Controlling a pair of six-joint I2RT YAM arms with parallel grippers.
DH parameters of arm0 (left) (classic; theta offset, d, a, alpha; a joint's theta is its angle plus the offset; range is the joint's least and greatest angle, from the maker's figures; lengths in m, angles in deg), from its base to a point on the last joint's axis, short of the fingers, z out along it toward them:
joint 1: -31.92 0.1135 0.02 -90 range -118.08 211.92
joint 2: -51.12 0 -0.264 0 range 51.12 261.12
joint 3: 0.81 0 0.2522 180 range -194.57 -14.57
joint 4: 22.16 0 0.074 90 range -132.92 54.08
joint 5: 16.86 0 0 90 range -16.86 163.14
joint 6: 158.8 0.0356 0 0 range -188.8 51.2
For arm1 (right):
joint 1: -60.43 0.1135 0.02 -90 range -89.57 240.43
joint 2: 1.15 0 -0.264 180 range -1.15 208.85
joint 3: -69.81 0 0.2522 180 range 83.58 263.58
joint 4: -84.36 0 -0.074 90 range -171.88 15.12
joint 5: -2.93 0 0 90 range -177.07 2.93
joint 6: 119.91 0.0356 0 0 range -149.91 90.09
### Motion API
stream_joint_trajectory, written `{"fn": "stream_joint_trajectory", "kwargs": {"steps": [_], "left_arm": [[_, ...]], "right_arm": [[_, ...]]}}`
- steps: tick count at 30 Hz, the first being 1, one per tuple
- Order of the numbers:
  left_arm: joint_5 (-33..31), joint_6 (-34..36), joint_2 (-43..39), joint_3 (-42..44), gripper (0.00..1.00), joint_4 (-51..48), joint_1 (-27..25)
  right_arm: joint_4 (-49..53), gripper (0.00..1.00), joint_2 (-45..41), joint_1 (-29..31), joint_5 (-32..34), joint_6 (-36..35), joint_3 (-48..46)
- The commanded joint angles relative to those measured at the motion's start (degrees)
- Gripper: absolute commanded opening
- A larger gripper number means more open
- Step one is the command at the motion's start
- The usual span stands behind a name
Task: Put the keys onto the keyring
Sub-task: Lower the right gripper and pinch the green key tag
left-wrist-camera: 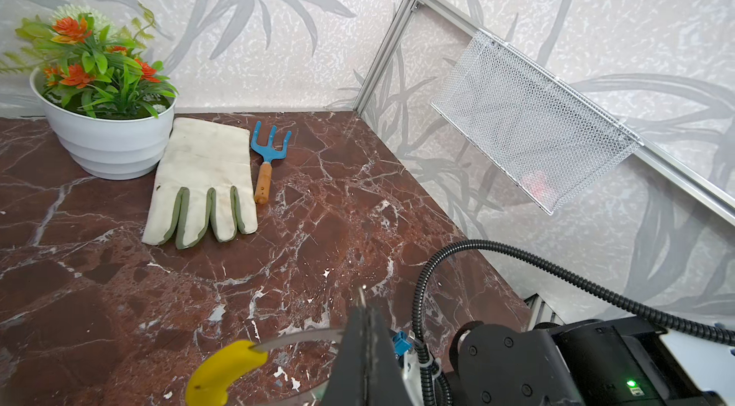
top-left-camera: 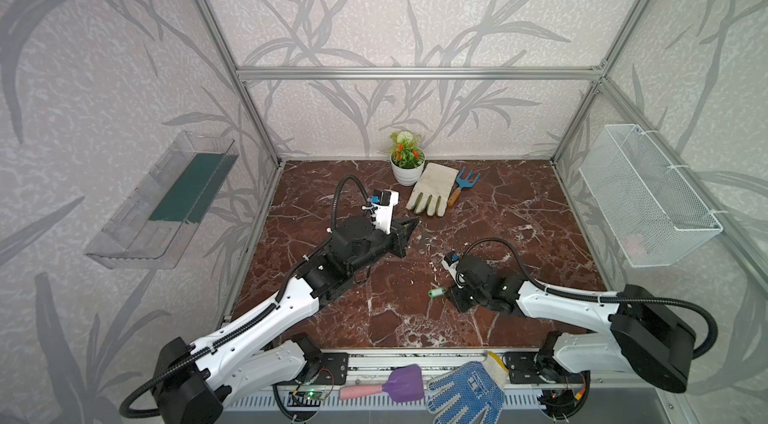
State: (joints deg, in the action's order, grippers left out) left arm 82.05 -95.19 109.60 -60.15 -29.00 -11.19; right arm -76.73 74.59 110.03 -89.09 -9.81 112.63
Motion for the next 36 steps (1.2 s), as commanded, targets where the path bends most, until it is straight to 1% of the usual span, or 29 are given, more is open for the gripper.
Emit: {"fn": "stream_joint_trajectory", "kwargs": {"steps": [1, 4, 7, 8, 10, 12, 14, 18, 24, 27, 33, 36], "left_arm": [[0.93, 0.54, 0.05, 0.58, 0.00, 1.94, -0.18], [1.28, 0.40, 0.15, 0.60, 0.00, 2.04, -0.18], [1.20, 0.50, 0.14, 0.67, 0.00, 2.08, -0.17], [1.30, 0.42, 0.14, 0.70, 0.00, 2.05, -0.13], [1.40, 0.42, 0.23, 0.73, 0.00, 1.96, -0.15], [1.46, 0.44, 0.23, 0.75, 0.00, 1.93, -0.19], [1.46, 0.55, 0.12, 0.84, 0.00, 1.92, -0.15], [1.10, 0.64, -0.11, 1.42, 0.00, 2.27, -0.21], [1.21, 0.61, 0.03, 1.63, 0.00, 2.38, -0.13], [0.94, 0.47, -0.34, 1.99, 0.00, 2.71, -0.20], [0.98, 0.81, -1.17, 3.29, 0.00, 3.76, -0.15], [0.51, 1.51, -1.57, 4.02, 0.00, 4.00, -0.15]], "right_arm": [[-2.99, 0.33, 1.35, 0.41, -0.44, 0.21, -0.06], [-3.65, 0.31, 2.54, 0.41, -0.60, 0.12, 0.29], [-3.80, 0.25, 3.97, 0.38, -0.46, -0.04, 1.04], [-3.60, 0.21, 4.34, 0.39, -0.51, -0.05, 1.41], [-2.52, 0.15, 4.66, 0.41, -0.78, -0.38, 2.40], [-1.47, 0.05, 4.49, 0.42, -0.97, -0.83, 2.99], [-1.06, 0.00, 3.68, 0.37, -0.69, -0.85, 2.94], [0.56, 0.00, 1.25, 0.40, 0.59, -0.67, 2.58], [5.74, 0.00, -3.88, 0.41, 2.27, -0.14, 3.11], [7.77, 0.00, -6.77, 0.41, 5.47, -0.14, 3.37], [14.91, 0.00, -12.35, -0.01, 10.78, -0.14, 6.10], [20.48, 0.00, -12.58, -1.65, 10.03, -0.14, 9.46]]}}
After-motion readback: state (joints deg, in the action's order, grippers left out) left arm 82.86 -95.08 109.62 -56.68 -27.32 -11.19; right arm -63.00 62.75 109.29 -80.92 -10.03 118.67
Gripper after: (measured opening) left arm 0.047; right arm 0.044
